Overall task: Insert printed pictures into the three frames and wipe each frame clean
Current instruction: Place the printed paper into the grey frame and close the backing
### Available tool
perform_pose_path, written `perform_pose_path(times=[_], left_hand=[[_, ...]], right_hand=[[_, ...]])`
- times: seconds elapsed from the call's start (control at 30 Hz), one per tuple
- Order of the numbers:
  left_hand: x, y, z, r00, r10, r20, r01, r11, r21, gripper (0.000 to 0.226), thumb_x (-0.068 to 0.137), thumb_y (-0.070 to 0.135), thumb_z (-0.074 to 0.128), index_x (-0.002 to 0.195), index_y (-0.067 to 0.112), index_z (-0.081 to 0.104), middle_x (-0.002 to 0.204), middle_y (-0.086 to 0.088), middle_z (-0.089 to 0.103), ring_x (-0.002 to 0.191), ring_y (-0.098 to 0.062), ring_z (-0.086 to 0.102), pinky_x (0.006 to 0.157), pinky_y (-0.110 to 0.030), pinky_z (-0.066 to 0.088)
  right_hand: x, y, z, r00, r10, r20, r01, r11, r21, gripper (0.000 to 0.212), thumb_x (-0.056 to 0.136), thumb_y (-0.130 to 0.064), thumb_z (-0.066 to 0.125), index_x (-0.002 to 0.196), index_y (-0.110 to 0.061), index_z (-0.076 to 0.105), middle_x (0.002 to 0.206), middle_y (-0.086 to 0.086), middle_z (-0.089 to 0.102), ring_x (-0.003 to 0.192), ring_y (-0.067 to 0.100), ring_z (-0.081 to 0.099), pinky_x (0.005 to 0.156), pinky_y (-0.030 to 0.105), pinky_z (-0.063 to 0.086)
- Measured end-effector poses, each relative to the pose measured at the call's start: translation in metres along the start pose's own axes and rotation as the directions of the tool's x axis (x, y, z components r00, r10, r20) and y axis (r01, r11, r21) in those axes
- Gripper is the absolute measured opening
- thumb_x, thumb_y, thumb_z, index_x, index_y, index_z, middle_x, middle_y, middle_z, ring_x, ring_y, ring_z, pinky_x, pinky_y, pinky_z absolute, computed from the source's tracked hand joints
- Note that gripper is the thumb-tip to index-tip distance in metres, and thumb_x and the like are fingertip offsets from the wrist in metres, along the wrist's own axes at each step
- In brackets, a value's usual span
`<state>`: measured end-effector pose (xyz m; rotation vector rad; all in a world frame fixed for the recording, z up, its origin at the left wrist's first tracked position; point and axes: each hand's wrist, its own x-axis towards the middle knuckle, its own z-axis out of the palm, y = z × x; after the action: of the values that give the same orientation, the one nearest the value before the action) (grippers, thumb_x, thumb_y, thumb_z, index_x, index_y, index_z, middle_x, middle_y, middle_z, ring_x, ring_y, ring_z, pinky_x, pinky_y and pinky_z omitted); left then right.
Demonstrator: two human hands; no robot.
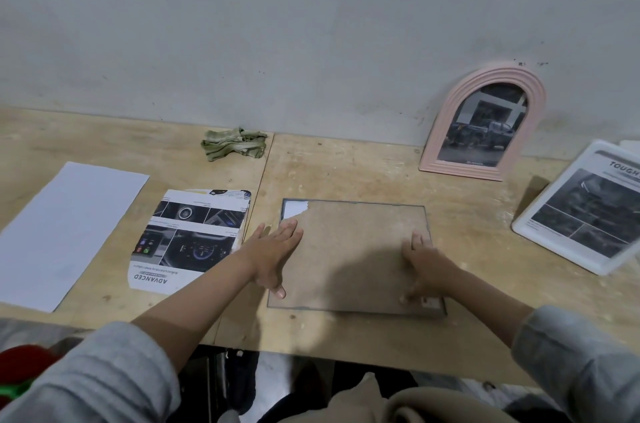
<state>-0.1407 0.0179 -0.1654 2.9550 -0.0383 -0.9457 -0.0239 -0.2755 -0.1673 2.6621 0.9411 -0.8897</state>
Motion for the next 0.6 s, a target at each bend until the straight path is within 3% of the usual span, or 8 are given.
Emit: perform_pose_path(times=[0.1,0.3,0.6], left_hand=[[0.001,-0.005,-0.003,1.000,0.015,0.014,-0.015,1.000,-0.014,0.129,0.064,0.048,0.080,0.151,0.019,-0.012,0.158,-0.003,-0.020,0.146,-0.016,-0.014,0.114,-0.051,-0.008],[0.005,-0.007,-0.003,1.000,0.016,0.010,-0.015,1.000,-0.023,0.119,0.071,0.045,0.076,0.151,0.018,-0.009,0.159,-0.005,-0.016,0.147,-0.018,-0.009,0.114,-0.053,-0.004],[0.009,0.002,0.000,0.997,-0.068,-0.036,0.065,0.996,-0.059,0.121,0.066,0.038,0.080,0.152,0.016,-0.003,0.160,-0.003,-0.011,0.148,-0.017,-0.006,0.114,-0.053,-0.005]], right_hand=[[0.006,-0.031,-0.003,1.000,0.019,0.007,-0.020,0.997,0.080,0.131,0.066,-0.058,0.075,0.146,0.006,-0.007,0.151,0.032,-0.016,0.141,0.044,-0.010,0.116,0.044,0.007],[0.017,-0.086,-0.015,1.000,-0.009,-0.028,0.012,0.994,0.106,0.128,0.069,-0.063,0.069,0.146,0.004,-0.008,0.151,0.031,-0.015,0.139,0.047,-0.016,0.114,0.051,-0.002],[0.028,-0.097,-0.006,0.996,0.058,0.061,-0.070,0.973,0.218,0.132,0.069,-0.059,0.072,0.145,-0.005,-0.022,0.148,0.021,-0.035,0.135,0.044,-0.029,0.107,0.067,0.006]])
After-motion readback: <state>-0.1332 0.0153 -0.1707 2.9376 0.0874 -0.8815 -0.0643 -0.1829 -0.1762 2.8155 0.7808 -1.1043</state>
